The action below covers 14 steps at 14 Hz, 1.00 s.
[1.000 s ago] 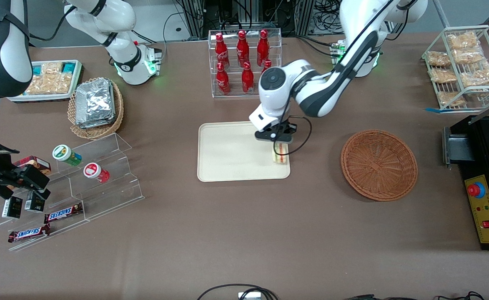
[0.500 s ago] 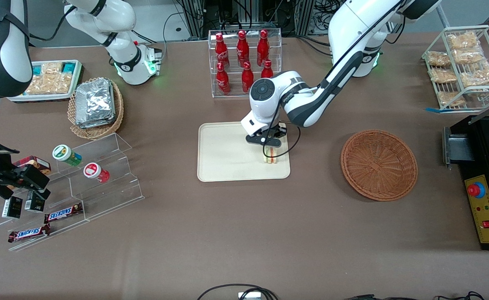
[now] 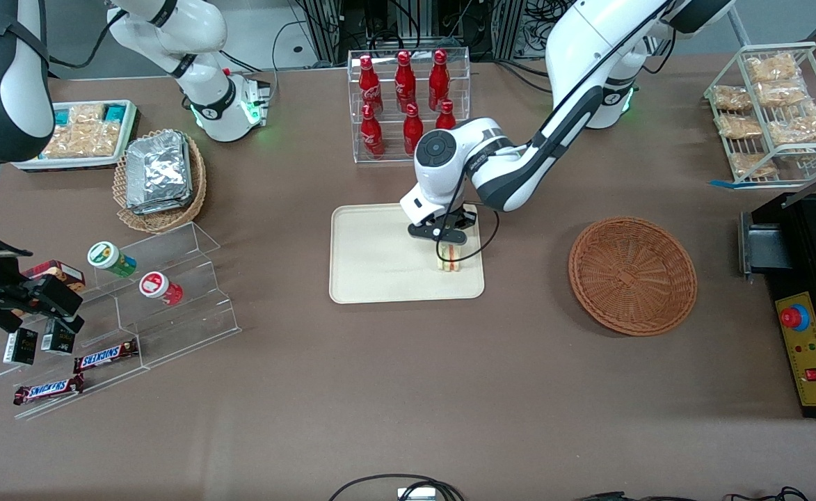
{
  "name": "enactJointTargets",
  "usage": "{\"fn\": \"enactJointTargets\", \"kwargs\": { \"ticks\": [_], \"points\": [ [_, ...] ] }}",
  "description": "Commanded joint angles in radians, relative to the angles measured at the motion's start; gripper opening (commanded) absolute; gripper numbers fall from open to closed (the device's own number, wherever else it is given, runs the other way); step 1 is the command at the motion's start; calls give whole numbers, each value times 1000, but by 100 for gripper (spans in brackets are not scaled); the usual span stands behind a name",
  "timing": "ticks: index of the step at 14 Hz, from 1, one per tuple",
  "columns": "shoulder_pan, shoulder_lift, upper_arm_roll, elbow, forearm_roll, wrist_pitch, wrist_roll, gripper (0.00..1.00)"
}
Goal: Place sandwich from basket to tray
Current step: 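Lower the sandwich onto the tray and open the left gripper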
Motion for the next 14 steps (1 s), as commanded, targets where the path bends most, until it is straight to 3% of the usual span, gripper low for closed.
{"fn": "enactJointTargets", "kwargs": {
  "ticks": [1, 5, 6, 8, 11, 12, 14],
  "points": [
    [-11, 17, 7, 21, 16, 1, -20, 24],
    [-11, 23, 7, 21, 13, -2, -32, 41],
    [-13, 23, 7, 21, 16, -4, -50, 55],
    [-13, 23, 7, 22, 18, -5, -67, 58],
    [1, 8, 8, 57, 6, -17, -98, 85],
    [1, 8, 12, 91, 1, -45, -127, 99],
    [10, 9, 22, 187, 0, -150, -179, 99]
  ]
}}
